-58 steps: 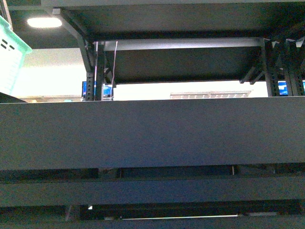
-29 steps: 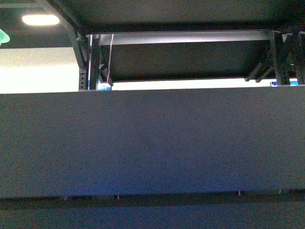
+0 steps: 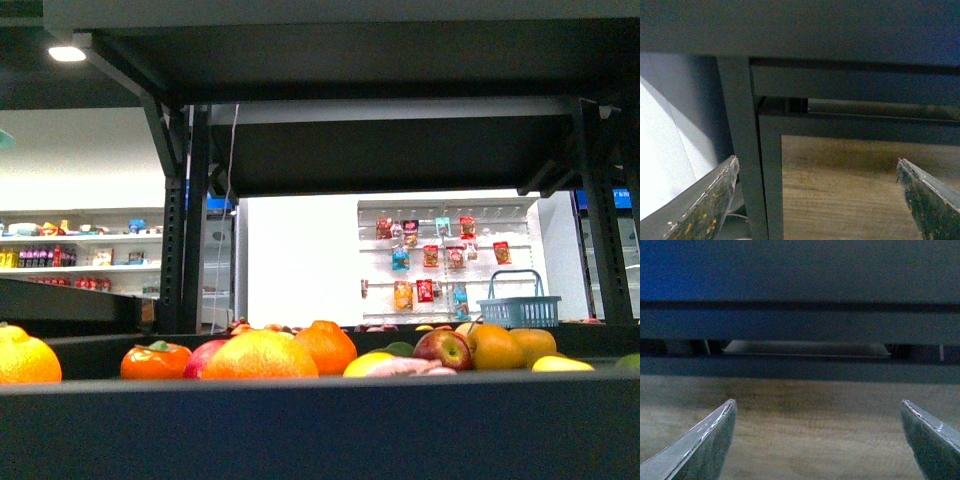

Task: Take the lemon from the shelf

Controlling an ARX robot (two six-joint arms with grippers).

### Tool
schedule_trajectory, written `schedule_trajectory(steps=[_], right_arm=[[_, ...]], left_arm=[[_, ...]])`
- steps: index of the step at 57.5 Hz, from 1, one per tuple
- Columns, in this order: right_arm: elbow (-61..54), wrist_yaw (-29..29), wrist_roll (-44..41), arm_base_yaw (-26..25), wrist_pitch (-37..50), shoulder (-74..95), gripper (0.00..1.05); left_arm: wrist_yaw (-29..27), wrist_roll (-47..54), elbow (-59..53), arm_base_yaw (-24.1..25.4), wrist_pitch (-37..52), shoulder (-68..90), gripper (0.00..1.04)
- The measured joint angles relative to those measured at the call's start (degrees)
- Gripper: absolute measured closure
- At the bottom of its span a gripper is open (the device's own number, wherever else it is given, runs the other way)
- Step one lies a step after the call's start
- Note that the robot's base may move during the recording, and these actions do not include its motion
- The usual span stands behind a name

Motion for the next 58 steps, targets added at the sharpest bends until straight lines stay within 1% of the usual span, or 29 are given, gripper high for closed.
schedule_trajectory(steps=[58], right_arm=[[0.0, 0.0, 0.0, 0.0, 0.0, 0.02, 0.07]], left_arm=[[0.0, 0.0, 0.0, 0.0, 0.0, 0.0, 0.08]])
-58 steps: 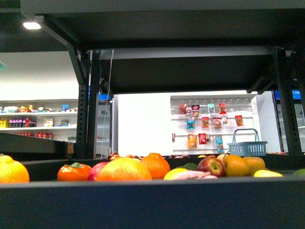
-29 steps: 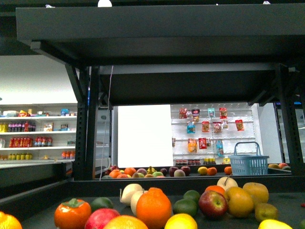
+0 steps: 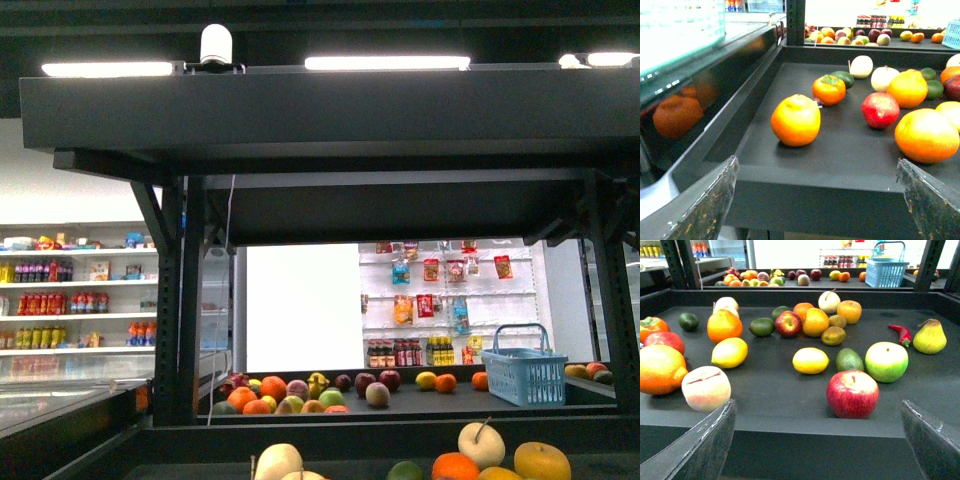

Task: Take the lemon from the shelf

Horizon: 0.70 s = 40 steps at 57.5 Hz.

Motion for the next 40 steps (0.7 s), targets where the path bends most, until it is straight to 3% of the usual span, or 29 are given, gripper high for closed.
schedule_trajectory(steps=[40], right_arm=[[0.0, 0.0, 0.02, 0.0, 0.02, 0.0, 0.07]], left_arm=[[0.02, 0.0, 0.0, 0.0, 0.0, 0.0, 0.08]])
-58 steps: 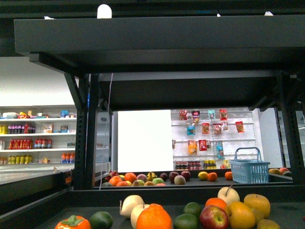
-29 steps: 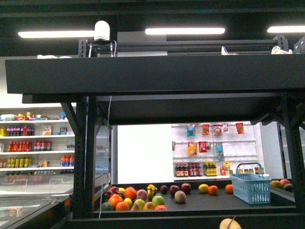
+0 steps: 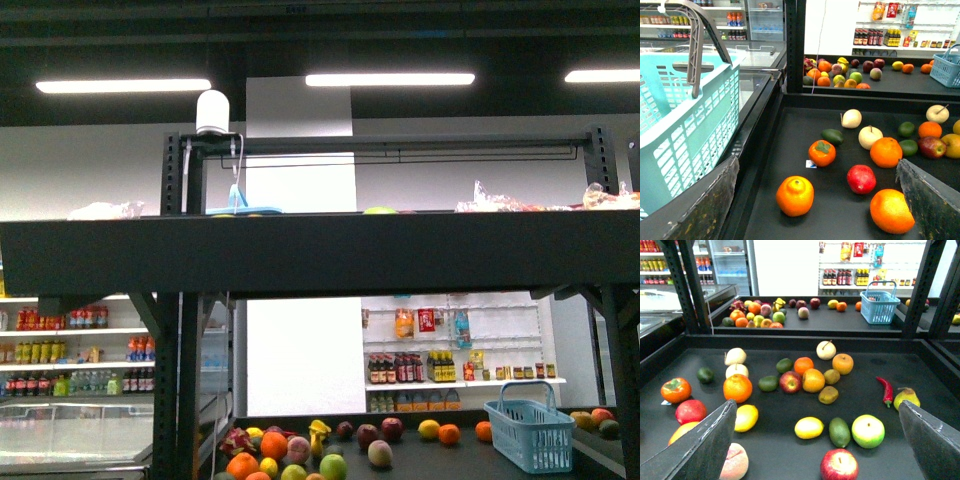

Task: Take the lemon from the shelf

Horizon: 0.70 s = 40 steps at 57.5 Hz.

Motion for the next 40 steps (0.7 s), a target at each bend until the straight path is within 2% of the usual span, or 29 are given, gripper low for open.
schedule_trajectory(steps=[28, 34, 37, 40], right_arm=[[0.0, 0.0, 0.0, 0.0, 0.0, 0.0, 0.07], [0.0, -0.02, 0.0, 0.0, 0.0, 0.0, 0.07], [-0.02, 0.0, 0.0, 0.0, 0.0, 0.0, 0.07], [0.0, 0.0, 0.0, 0.0, 0.0, 0.0, 0.07]], left_arm=[[0.15, -0.26, 0.0, 0.0, -0.07, 0.04, 0.08], [5.22, -12.79, 3.28, 0.17, -9.29, 5.88, 0.08], [7.17, -19.98, 4.28, 0.59, -9.68, 8.79, 0.08], [11.52, -26.36, 6.4, 3.23, -8.5, 11.89, 0.08]])
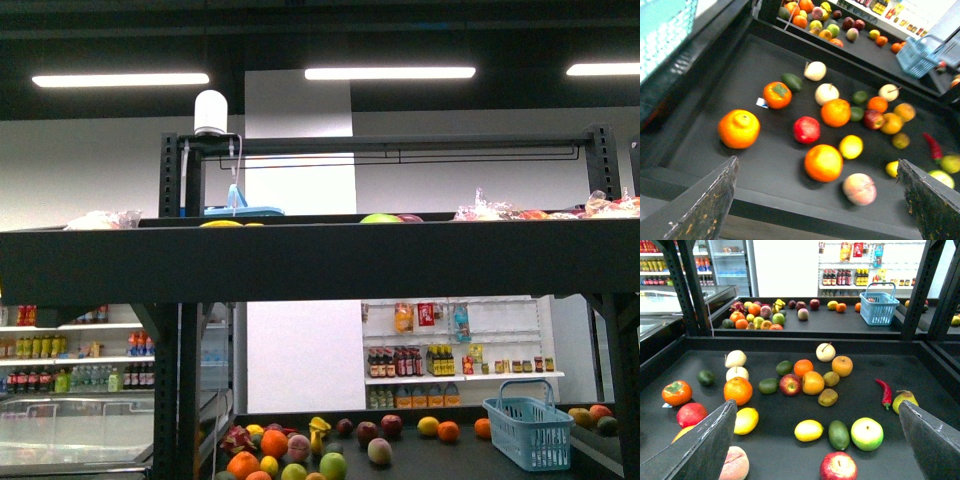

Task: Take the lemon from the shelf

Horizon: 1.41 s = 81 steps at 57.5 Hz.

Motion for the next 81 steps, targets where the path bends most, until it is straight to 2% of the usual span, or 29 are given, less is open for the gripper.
schedule_trajectory(steps=[3, 12, 18, 22, 38, 49, 81], right_arm=[[0.0, 0.0, 0.0, 0.0, 0.0, 0.0, 0.07], [-0.02, 0.0, 0.0, 0.0, 0.0, 0.0, 0.07], [0.0, 0.0, 0.0, 0.0, 0.0, 0.0, 0.07], [0.0, 0.0, 0.0, 0.0, 0.0, 0.0, 0.07], [-0.02, 0.0, 0.0, 0.0, 0.0, 0.0, 0.07], [0.0, 0.0, 0.0, 0.0, 0.0, 0.0, 0.07], [0.0, 0.0, 0.0, 0.0, 0.0, 0.0, 0.07]], left_arm=[[4.61, -3.98, 2.4, 4.02, 2.12, 3.1, 0.08], [22.49, -16.76, 12.5, 21.73, 12.39, 19.45, 0.08], [28.83, -23.89, 19.67, 30.21, 18.27, 32.2, 0.08], [30.6, -28.89, 24.22, 32.74, 21.31, 39.89, 0.08], [30.84, -43.93, 41.55, 32.15, 31.01, 64.83, 0.08], [30.08, -50.9, 50.9, 32.7, 32.98, 74.99, 0.08], [29.05, -50.84, 67.73, 33.51, 26.77, 89.0, 0.08]])
